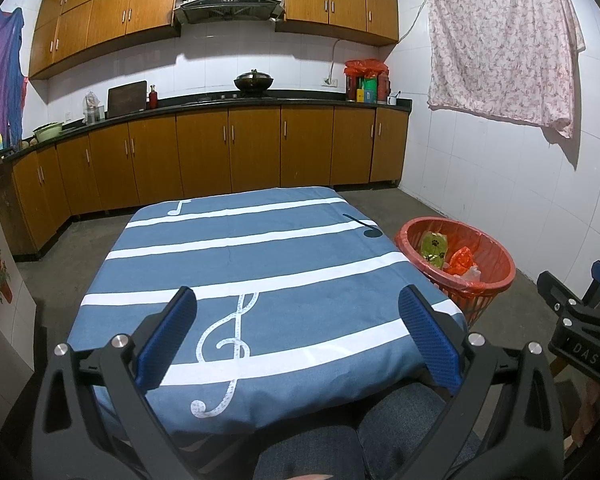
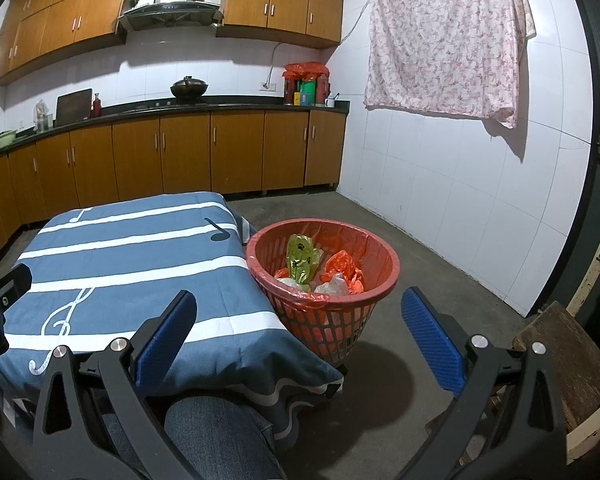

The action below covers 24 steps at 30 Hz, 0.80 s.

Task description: Collect trash

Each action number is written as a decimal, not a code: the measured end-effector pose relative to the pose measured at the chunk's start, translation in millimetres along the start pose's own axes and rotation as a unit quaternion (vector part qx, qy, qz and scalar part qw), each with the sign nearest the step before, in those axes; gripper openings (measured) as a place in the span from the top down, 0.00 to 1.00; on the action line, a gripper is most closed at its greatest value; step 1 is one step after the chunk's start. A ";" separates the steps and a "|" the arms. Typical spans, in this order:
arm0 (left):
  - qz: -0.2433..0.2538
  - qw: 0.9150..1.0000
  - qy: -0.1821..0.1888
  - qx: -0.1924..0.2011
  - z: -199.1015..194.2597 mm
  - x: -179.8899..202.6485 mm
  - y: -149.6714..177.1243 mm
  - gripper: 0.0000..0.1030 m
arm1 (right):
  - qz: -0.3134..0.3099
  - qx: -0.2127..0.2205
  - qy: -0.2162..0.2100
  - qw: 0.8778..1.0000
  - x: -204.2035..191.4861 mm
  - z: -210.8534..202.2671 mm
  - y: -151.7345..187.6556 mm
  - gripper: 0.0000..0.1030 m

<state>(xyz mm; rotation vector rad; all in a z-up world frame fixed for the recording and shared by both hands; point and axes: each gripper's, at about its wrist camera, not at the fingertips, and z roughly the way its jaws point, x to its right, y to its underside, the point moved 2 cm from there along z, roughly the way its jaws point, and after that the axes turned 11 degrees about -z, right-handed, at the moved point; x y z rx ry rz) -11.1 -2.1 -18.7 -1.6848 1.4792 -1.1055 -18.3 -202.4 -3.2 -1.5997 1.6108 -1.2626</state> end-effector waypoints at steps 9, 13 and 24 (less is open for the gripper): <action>0.001 1.000 0.000 -0.001 -1.5 3.7 5.7 0.04 | 0.000 0.000 0.000 1.000 0.5 -0.1 -0.3 0.02; 0.001 1.000 0.000 -0.002 -2.0 4.7 7.0 0.04 | 0.000 0.000 0.000 1.000 0.7 -0.4 -0.5 0.02; -0.002 1.000 -0.004 -0.003 0.4 7.4 11.9 0.04 | 0.000 -0.001 -0.001 1.000 1.3 -0.5 -0.6 0.02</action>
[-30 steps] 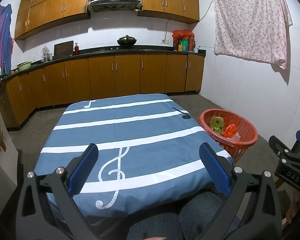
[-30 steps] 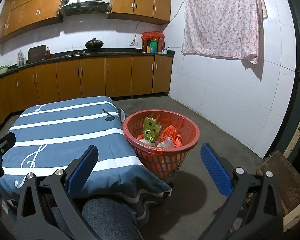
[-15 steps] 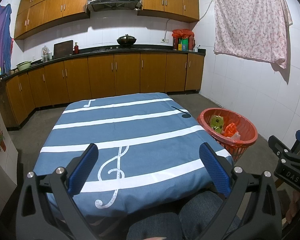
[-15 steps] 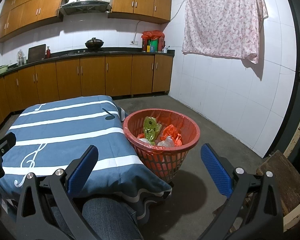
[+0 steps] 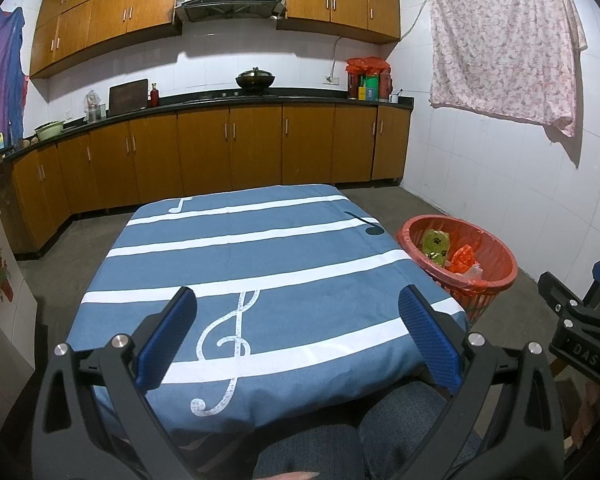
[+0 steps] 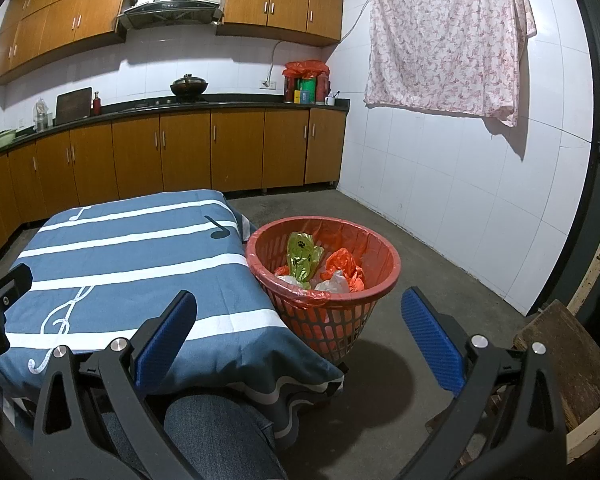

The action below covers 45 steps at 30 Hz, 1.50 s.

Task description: Collect trash

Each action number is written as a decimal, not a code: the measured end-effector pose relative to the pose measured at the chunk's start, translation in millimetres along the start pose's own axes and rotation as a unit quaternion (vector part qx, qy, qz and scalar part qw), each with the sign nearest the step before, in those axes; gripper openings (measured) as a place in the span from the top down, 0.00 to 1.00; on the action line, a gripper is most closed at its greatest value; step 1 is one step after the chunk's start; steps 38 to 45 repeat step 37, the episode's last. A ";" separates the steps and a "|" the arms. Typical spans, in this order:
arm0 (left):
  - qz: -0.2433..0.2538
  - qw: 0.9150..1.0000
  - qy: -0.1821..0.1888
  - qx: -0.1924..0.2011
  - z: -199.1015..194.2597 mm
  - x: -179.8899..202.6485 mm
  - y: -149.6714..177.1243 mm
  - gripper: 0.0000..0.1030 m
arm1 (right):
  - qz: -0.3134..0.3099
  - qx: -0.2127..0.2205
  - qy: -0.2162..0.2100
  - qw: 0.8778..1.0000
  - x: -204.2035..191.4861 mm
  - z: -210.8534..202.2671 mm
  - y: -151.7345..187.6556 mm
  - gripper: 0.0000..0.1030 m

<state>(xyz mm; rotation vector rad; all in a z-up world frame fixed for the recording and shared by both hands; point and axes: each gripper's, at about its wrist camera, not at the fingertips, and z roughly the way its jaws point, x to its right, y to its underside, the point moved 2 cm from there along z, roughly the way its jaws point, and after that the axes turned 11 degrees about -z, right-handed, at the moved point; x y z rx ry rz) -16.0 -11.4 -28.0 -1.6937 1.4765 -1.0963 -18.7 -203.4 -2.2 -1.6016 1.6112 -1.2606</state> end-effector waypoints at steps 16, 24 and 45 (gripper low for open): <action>0.000 1.000 0.000 -0.002 1.9 -1.2 0.0 0.04 | 0.000 -0.001 0.000 1.000 0.6 -0.3 -1.1 0.02; -0.002 1.000 -0.001 -0.003 1.5 -0.5 2.1 0.04 | 0.000 -0.001 0.000 1.000 0.9 -0.4 -1.5 0.02; 0.000 1.000 -0.003 -0.005 2.2 -0.1 2.7 0.04 | 0.000 -0.002 -0.001 1.000 1.6 -1.1 -1.8 0.02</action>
